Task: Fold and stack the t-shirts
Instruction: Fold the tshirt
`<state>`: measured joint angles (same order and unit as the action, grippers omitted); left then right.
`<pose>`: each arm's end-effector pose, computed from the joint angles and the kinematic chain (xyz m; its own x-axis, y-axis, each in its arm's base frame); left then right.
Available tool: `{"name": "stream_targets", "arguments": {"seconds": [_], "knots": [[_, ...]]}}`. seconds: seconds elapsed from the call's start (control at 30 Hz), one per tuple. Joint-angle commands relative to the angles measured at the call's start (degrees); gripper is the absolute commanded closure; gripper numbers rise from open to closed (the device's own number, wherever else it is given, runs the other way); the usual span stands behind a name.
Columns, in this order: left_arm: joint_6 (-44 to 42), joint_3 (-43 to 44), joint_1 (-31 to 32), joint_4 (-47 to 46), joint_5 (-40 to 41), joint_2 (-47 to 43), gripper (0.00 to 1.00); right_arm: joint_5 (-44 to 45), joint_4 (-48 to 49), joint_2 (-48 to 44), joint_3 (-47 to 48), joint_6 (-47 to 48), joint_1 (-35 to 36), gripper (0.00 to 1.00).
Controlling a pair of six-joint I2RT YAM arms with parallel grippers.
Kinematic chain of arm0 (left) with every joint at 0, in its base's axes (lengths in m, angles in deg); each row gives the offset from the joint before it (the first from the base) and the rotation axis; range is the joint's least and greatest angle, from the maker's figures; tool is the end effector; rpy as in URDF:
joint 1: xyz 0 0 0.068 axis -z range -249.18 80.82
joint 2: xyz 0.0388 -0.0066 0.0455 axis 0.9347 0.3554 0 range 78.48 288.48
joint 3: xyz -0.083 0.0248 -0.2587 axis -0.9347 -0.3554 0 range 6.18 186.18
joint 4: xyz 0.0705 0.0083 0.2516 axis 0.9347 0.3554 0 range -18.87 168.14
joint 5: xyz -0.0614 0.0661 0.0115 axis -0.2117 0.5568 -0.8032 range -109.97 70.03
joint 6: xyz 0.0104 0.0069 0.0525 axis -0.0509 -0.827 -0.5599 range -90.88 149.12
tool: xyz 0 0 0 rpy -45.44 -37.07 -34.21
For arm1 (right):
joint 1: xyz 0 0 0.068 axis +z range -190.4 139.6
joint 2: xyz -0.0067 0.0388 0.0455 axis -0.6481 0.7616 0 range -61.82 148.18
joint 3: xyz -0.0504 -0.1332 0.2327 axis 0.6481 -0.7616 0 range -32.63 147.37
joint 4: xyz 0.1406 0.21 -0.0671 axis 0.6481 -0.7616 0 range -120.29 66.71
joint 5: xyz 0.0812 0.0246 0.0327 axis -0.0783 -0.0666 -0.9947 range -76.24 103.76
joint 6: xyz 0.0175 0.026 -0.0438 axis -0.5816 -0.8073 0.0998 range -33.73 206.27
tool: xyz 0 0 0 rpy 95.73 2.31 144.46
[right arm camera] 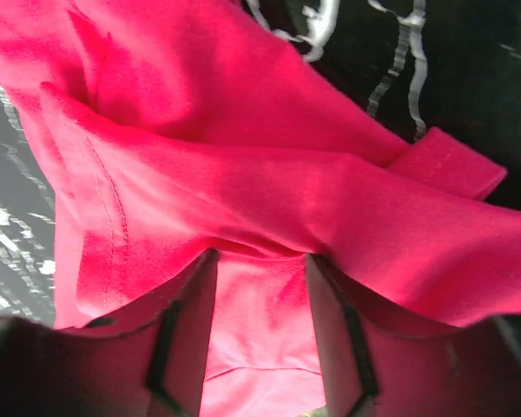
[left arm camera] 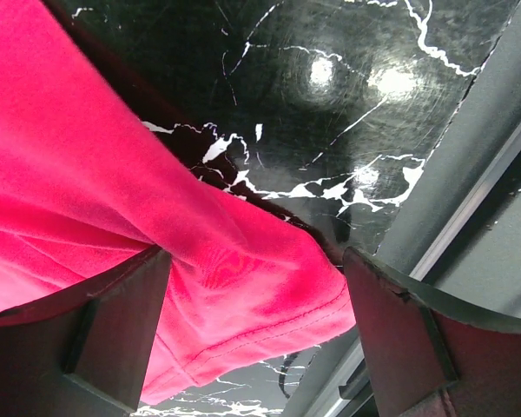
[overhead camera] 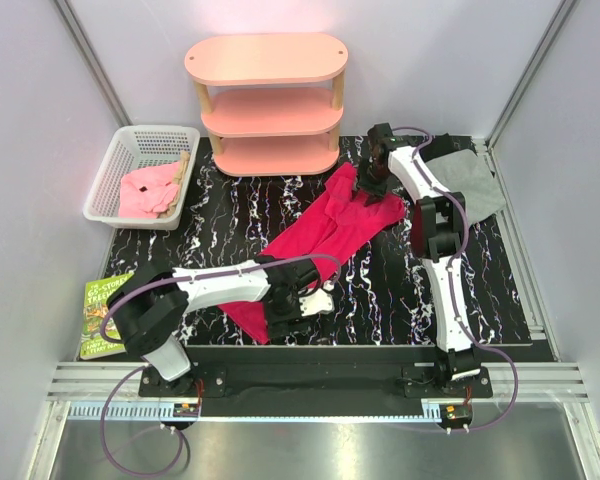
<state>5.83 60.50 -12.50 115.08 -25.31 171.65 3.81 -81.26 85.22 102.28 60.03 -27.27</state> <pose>0.1493 -0.2330 0.1616 -0.1691 0.9738 -0.1518 0.9855 0.1657 -0.0353 0.5156 0.1266 0.1619 -0.9456 0.2267 -0.2335 0.1528 0.9428 0.2963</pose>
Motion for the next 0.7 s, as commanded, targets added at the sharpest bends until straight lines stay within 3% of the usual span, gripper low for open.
{"name": "stream_targets", "arguments": {"seconds": [0.0, 0.17, 0.3, 0.43, 0.47, 0.6, 0.67], "knots": [[0.3, 1.3, -0.2, 0.2, -1.3, -1.7, 0.15, 8.1, -2.9, -2.1, -1.6, 3.2, -0.2, 0.43], [-1.3, 5.8, -10.5, 2.9, 0.2, -11.7, 0.15, 12.0, -2.9, -9.1, 1.2, 3.8, 0.1, 0.23], [-3.6, 17.0, -27.4, 5.5, -2.5, -20.5, 0.14, 14.7, -2.8, -15.3, 0.4, 4.7, 1.2, 0.22], [-3.6, 22.7, -37.7, 5.8, -6.2, -29.2, 0.11, 19.6, -1.1, -21.8, -3.2, 7.1, 4.6, 0.12], [-3.5, 22.7, -38.6, 5.9, -6.0, -30.4, 0.11, 19.9, -1.1, -22.4, -3.3, 7.5, 5.3, 0.11], [-1.5, 19.2, -40.1, 6.2, -3.6, -35.4, 0.11, 20.0, -0.7, -26.4, -8.3, 8.4, 11.5, 0.30], [0.1, 15.4, -41.3, 5.0, -2.1, -38.7, 0.10, 21.0, 0.5, -29.0, -15.0, 8.5, 18.6, 0.28]]}}
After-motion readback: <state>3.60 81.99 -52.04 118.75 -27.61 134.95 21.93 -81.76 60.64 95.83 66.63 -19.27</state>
